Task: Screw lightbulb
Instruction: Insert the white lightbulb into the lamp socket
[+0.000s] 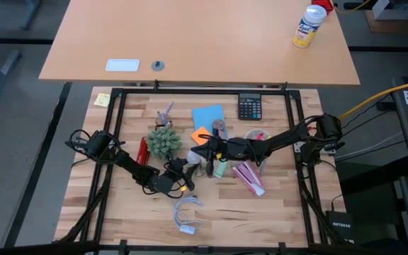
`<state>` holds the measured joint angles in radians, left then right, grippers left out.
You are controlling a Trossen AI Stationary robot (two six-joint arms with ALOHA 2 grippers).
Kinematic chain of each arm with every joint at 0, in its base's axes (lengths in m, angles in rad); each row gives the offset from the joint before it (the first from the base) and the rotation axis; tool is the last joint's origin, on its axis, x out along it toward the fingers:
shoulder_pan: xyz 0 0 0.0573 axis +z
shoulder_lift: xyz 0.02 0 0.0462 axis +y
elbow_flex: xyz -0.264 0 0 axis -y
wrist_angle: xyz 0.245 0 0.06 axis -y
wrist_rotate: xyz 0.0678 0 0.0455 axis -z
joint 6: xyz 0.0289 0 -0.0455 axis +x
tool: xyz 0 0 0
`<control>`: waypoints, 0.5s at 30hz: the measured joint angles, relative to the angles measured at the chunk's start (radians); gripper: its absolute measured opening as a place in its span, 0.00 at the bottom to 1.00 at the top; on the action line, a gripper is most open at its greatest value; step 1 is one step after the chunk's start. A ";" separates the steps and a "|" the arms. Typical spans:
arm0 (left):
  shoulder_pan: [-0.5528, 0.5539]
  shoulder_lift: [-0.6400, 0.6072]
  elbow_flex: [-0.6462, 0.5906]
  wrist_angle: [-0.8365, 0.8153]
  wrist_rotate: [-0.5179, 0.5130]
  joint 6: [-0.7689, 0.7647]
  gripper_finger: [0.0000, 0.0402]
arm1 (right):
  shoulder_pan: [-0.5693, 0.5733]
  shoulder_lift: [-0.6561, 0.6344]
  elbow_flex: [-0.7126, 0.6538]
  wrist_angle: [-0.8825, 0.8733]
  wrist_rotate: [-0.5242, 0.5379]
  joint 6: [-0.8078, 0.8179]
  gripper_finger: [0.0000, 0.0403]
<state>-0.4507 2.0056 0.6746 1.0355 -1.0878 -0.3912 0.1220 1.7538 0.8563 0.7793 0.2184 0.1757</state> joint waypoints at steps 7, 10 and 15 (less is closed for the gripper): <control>0.000 0.000 0.000 0.000 0.000 0.003 0.38 | 0.003 0.000 0.001 -0.064 -0.020 0.002 0.04; 0.000 0.000 0.000 0.000 0.000 0.002 0.38 | 0.003 0.000 0.001 -0.070 -0.020 0.002 0.04; 0.000 0.000 0.000 0.000 0.000 0.003 0.38 | 0.002 -0.002 0.004 -0.093 -0.020 0.002 0.04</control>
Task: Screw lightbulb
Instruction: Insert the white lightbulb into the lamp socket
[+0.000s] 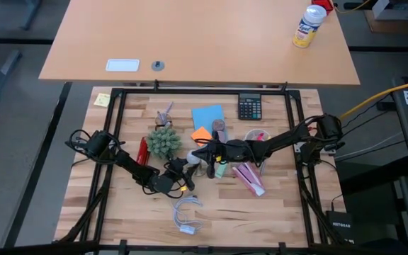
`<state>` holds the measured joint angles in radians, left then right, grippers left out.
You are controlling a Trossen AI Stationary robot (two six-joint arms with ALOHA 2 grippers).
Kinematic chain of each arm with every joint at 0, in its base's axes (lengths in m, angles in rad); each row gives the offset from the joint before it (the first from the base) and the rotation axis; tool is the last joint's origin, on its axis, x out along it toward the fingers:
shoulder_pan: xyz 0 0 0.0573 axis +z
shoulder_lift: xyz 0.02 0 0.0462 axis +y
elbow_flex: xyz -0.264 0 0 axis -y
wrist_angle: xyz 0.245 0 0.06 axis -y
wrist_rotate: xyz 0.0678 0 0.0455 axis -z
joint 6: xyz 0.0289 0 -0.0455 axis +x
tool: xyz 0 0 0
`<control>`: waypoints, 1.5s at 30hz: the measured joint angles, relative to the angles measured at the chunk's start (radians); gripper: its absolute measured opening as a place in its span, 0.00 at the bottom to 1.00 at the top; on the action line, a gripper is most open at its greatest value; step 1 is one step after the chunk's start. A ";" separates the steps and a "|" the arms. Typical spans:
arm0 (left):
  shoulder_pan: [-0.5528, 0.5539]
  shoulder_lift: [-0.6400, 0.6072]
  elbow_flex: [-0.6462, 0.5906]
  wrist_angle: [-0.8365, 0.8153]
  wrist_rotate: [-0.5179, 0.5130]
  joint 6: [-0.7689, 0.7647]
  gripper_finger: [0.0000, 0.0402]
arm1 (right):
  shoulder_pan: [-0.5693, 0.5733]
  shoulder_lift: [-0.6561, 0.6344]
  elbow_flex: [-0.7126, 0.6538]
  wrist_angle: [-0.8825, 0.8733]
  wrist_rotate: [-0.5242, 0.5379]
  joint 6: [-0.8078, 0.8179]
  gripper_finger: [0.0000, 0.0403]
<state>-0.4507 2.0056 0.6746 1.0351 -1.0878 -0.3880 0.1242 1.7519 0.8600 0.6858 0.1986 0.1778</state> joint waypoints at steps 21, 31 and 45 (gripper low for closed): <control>0.000 0.000 0.001 0.002 0.000 0.048 0.38 | 0.001 -0.039 -0.002 -0.092 -0.036 0.012 0.04; -0.001 0.000 0.000 0.001 -0.009 0.048 0.38 | 0.000 -0.090 -0.002 -0.207 0.004 0.002 0.04; 0.001 0.000 0.000 -0.001 -0.011 0.001 0.38 | 0.001 -0.088 -0.002 -0.212 0.002 0.026 0.04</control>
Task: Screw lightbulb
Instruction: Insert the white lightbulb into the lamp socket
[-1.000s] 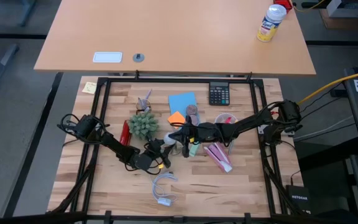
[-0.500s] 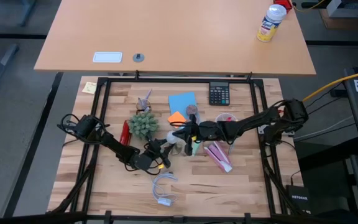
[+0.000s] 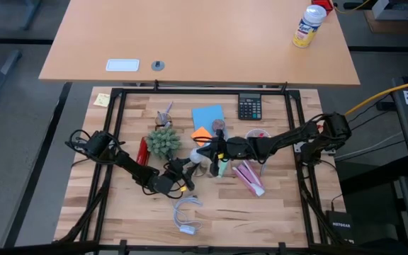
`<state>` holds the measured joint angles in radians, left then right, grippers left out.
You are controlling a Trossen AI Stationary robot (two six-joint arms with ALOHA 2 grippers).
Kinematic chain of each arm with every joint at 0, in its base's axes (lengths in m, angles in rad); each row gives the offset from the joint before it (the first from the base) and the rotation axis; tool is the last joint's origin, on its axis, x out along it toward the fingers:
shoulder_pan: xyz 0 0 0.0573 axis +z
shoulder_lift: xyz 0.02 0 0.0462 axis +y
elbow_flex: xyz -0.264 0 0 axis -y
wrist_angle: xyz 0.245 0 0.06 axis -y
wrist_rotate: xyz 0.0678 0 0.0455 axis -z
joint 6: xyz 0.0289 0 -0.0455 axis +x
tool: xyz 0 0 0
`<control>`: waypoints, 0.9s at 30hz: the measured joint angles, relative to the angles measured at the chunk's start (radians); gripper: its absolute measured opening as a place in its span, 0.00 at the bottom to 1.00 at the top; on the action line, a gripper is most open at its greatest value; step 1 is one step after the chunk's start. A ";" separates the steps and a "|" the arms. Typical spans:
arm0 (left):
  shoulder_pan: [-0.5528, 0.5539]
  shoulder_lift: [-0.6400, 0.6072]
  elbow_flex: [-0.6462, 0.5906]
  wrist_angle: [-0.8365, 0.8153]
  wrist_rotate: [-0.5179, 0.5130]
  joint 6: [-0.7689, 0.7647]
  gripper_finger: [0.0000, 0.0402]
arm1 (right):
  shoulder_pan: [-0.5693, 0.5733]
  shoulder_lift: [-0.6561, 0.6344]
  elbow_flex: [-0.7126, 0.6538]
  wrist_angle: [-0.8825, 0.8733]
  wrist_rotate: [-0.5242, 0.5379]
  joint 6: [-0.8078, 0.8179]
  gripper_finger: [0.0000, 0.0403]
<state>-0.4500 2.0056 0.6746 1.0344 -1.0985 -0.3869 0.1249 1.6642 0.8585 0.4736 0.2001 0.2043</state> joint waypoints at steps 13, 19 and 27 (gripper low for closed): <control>-0.002 0.000 0.000 0.001 0.001 0.056 0.38 | 0.001 0.001 -0.001 -0.002 -0.002 0.000 0.04; 0.006 0.000 0.000 -0.005 0.001 0.016 0.38 | 0.000 0.001 -0.001 -0.002 -0.002 0.000 0.04; 0.029 -0.001 0.000 -0.004 0.042 -0.070 0.38 | 0.000 0.001 -0.001 -0.002 0.000 0.000 0.04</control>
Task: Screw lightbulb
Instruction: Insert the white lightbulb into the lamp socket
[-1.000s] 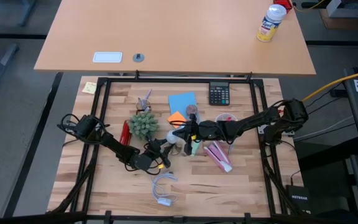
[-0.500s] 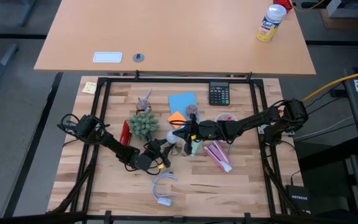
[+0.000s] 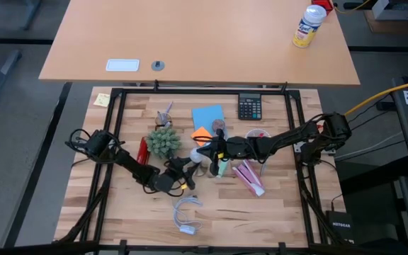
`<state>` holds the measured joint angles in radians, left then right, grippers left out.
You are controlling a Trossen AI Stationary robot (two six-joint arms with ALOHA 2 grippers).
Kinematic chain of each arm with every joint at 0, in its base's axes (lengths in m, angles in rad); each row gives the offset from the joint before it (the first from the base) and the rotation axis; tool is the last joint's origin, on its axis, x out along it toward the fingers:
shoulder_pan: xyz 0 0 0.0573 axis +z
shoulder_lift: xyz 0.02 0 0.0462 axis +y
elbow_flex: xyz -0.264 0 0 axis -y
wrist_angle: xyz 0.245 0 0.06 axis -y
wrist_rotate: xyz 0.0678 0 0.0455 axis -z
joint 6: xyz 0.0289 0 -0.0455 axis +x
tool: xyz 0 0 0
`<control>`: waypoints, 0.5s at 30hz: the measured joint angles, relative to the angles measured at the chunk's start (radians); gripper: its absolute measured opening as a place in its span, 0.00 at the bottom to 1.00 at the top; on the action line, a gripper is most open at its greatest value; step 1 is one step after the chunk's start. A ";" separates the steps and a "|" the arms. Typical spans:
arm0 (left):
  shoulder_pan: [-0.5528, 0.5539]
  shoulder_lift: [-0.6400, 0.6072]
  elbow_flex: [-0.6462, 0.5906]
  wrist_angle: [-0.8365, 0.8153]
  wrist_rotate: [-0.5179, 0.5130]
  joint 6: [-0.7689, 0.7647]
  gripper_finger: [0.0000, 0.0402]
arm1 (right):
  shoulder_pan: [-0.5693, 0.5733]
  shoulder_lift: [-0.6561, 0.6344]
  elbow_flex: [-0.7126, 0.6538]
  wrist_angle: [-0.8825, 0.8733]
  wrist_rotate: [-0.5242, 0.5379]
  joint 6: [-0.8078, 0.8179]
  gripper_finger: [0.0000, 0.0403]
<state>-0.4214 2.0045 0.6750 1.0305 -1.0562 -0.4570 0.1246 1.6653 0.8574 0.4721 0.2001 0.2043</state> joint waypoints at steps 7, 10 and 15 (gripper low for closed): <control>0.001 -0.001 0.000 0.000 0.018 -0.011 0.38 | 0.000 0.000 0.000 0.000 -0.001 0.000 0.04; 0.001 -0.001 0.000 0.002 0.019 -0.010 0.38 | 0.000 0.000 0.000 0.001 -0.001 0.000 0.04; -0.005 0.000 0.000 0.003 0.021 0.033 0.38 | 0.000 0.000 0.000 0.002 -0.006 0.000 0.04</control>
<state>-0.4265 2.0048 0.6750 1.0332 -1.0348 -0.4237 0.1249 1.6657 0.8574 0.4736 0.1946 0.2043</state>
